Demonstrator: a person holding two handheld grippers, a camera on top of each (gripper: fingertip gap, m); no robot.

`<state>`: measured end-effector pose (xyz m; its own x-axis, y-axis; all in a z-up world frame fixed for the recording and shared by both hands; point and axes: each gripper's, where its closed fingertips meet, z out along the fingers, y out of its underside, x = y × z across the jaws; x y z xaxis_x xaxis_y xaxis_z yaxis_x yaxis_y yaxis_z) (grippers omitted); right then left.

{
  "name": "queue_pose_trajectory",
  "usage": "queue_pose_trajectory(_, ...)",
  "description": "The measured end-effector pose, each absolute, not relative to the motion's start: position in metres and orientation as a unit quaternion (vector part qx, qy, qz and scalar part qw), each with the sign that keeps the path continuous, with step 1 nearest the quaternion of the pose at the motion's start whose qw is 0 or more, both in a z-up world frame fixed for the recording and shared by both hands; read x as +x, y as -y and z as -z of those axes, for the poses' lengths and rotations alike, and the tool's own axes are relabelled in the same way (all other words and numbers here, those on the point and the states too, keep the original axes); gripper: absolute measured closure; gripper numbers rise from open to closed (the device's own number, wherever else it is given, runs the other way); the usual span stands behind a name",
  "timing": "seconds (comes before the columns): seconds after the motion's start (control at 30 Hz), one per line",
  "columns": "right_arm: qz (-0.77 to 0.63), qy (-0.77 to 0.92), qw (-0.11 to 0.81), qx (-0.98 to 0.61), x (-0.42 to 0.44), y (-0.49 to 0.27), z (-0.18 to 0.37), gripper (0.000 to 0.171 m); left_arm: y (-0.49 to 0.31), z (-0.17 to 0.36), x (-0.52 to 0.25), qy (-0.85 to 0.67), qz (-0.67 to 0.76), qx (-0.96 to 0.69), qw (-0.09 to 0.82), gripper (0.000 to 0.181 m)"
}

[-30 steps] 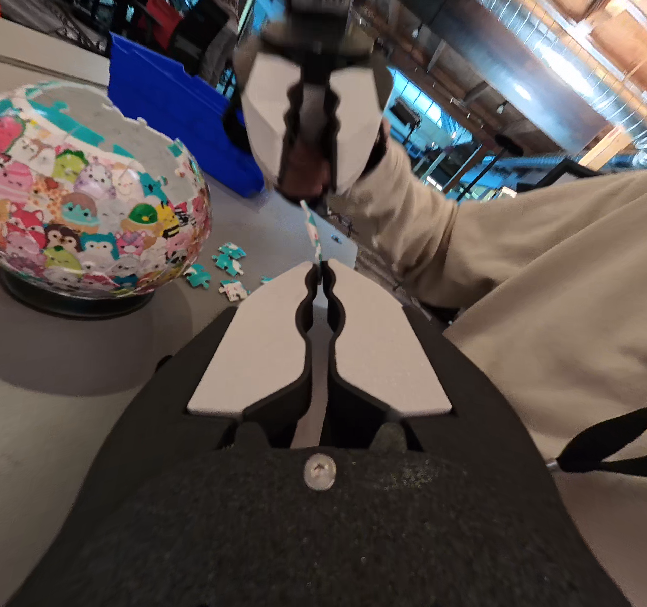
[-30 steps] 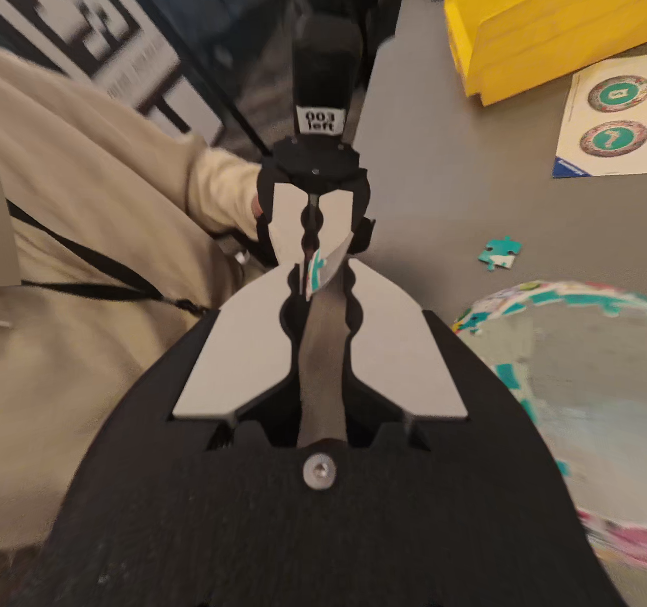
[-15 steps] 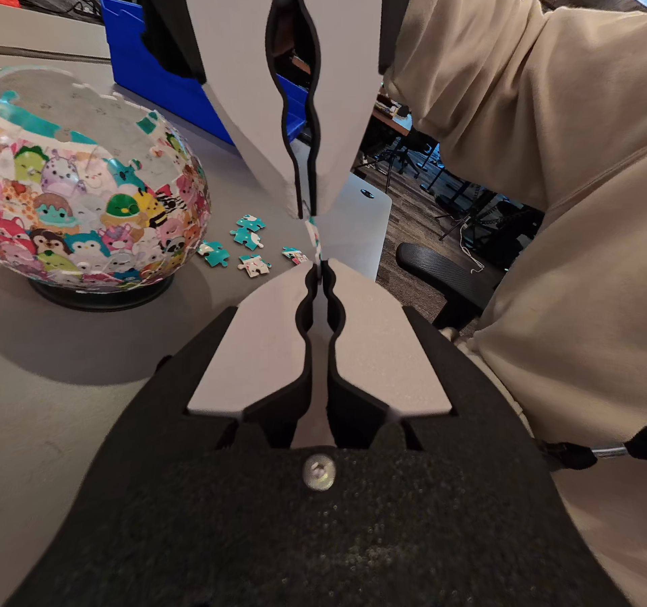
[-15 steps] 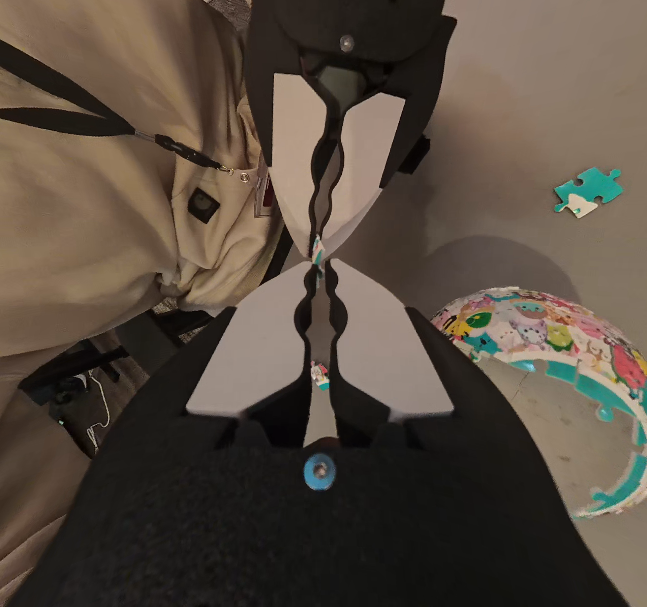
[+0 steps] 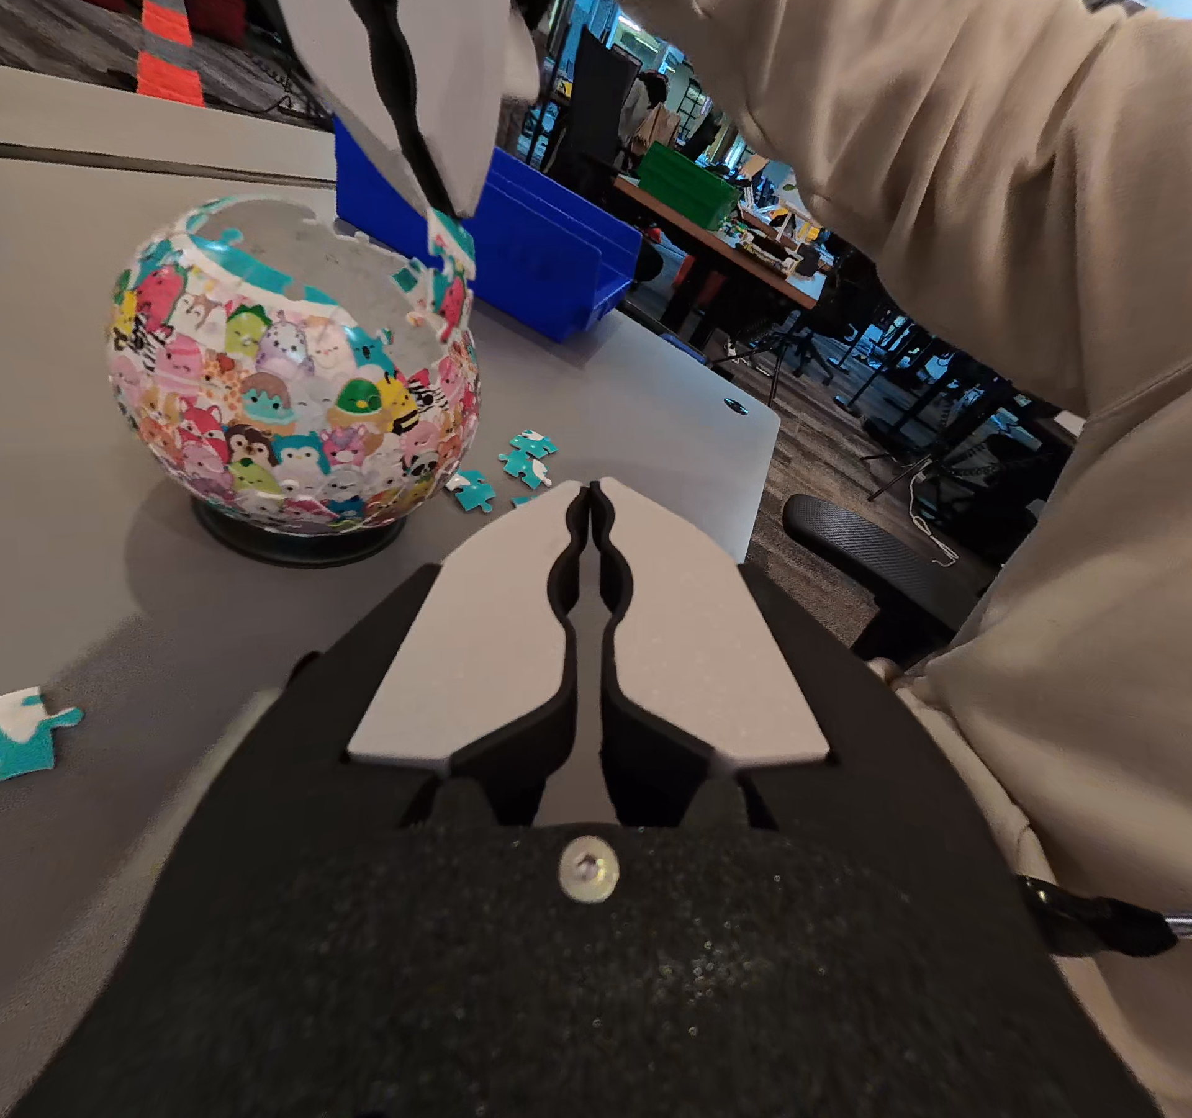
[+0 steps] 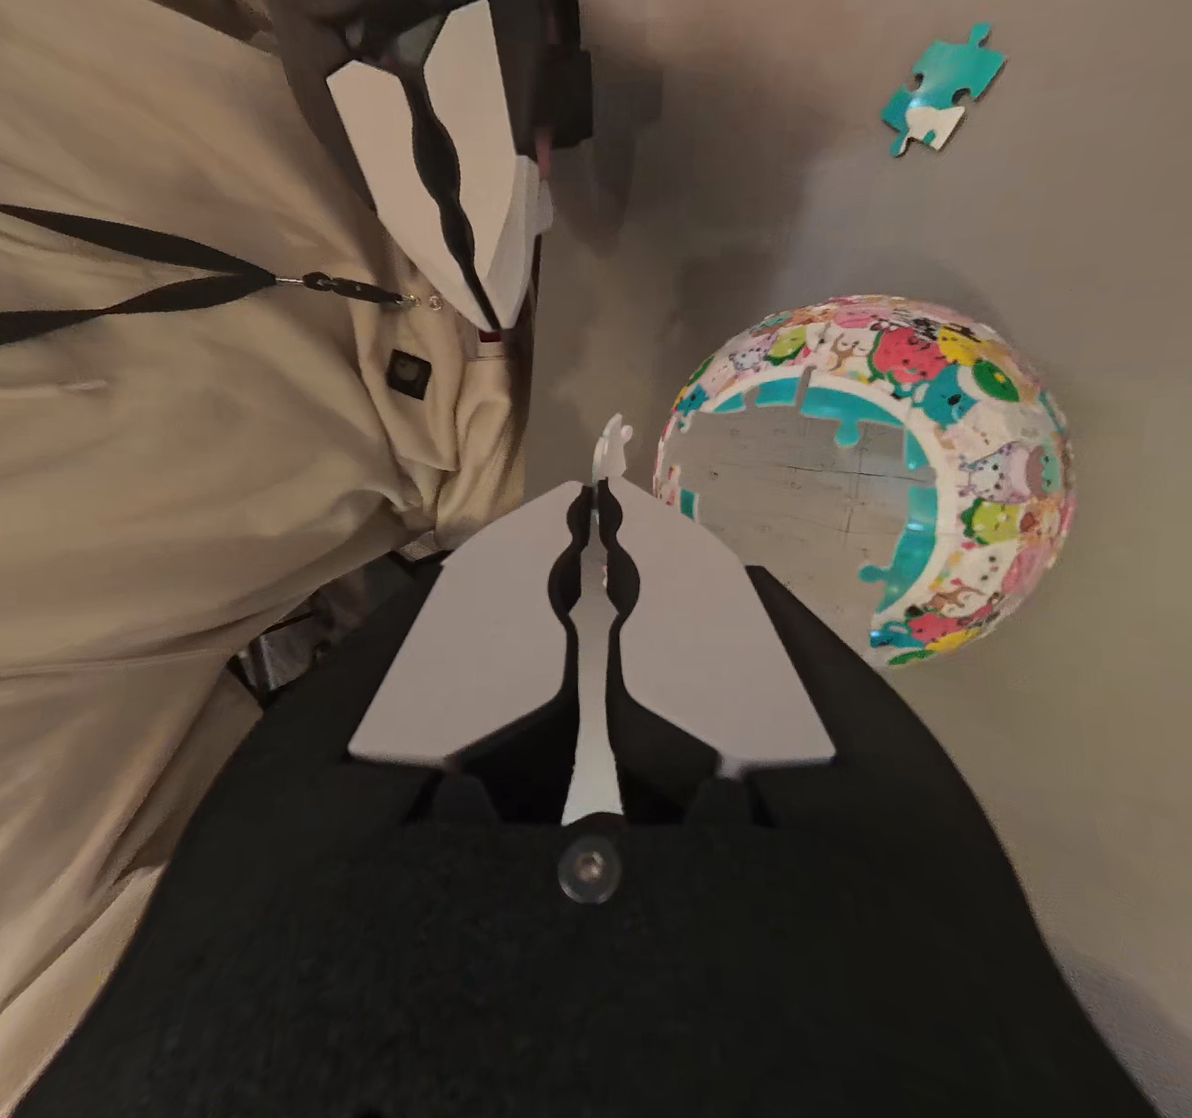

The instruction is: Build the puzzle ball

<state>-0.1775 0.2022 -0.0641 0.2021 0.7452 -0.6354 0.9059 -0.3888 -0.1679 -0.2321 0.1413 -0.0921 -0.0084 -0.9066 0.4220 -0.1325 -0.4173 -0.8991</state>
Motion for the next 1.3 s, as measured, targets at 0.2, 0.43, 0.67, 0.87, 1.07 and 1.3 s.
queue_pose_trajectory(0.2, 0.288, -0.542, 0.184, 0.768, -0.180, -0.206, 0.074, 0.169, -0.138, 0.095, -0.229, -0.429, 0.572, -0.616, 0.331, 0.181)
queue_pose_trajectory(0.43, 0.199, -0.555, 0.268, 0.762, -0.178, -0.209, 0.081, 0.169, -0.138, 0.094, -0.230, -0.427, 0.577, -0.615, 0.327, 0.181)
queue_pose_trajectory(0.67, 0.229, -0.556, 0.290, 0.745, -0.188, -0.204, 0.061, 0.169, -0.138, 0.092, -0.232, -0.423, 0.584, -0.613, 0.324, 0.181)
queue_pose_trajectory(0.87, 0.177, -0.555, 0.323, 0.746, -0.182, -0.201, 0.077, 0.170, -0.135, 0.093, -0.230, -0.428, 0.583, -0.611, 0.321, 0.181)
queue_pose_trajectory(1.07, 0.147, -0.562, 0.316, 0.750, -0.182, -0.207, 0.081, 0.169, -0.136, 0.094, -0.230, -0.427, 0.580, -0.613, 0.324, 0.181)
queue_pose_trajectory(1.3, 0.115, -0.579, 0.286, 0.755, -0.182, -0.215, 0.086, 0.168, -0.137, 0.096, -0.229, -0.429, 0.574, -0.617, 0.325, 0.181)
